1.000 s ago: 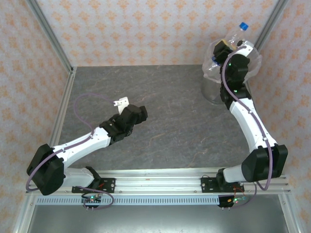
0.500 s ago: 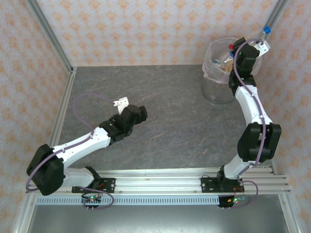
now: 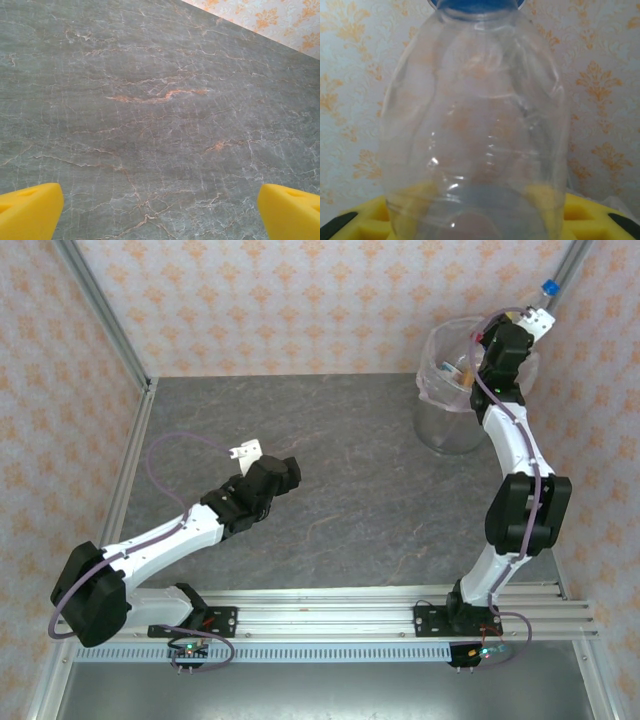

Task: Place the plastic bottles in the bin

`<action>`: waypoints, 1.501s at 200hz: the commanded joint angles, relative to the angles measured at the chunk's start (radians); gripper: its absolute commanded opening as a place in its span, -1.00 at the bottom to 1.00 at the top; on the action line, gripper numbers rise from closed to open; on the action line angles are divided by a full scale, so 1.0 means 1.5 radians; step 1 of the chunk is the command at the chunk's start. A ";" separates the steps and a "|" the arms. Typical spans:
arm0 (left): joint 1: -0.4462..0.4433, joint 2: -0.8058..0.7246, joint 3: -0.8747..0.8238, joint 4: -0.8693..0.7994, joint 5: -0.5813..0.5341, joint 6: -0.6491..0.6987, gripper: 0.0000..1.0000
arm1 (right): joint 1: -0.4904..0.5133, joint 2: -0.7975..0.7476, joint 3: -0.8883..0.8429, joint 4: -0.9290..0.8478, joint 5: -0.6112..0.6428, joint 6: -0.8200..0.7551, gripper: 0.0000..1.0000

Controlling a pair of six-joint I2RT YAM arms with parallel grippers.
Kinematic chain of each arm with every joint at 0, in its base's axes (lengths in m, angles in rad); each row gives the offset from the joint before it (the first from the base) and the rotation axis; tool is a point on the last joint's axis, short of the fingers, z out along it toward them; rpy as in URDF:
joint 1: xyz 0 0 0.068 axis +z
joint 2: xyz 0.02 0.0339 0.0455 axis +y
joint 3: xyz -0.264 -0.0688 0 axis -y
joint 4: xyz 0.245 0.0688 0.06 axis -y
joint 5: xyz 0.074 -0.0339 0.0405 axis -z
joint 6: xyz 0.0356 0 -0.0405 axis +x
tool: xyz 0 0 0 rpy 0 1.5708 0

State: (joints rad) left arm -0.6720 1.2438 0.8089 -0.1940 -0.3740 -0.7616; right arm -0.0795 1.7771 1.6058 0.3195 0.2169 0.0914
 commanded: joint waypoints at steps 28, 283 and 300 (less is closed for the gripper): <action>0.004 -0.008 -0.012 -0.011 -0.029 -0.006 1.00 | -0.003 0.038 0.054 -0.039 -0.024 -0.229 -0.10; 0.051 -0.035 -0.011 -0.029 -0.039 0.027 1.00 | 0.013 -0.101 0.010 -0.165 -0.144 -0.223 0.98; 0.087 -0.047 -0.007 -0.044 -0.041 0.057 1.00 | 0.014 -0.142 -0.041 -0.130 -0.148 -0.161 0.99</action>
State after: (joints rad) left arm -0.6014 1.2144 0.7925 -0.2031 -0.3836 -0.7467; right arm -0.0616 1.6535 1.6310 0.0418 -0.0006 -0.3508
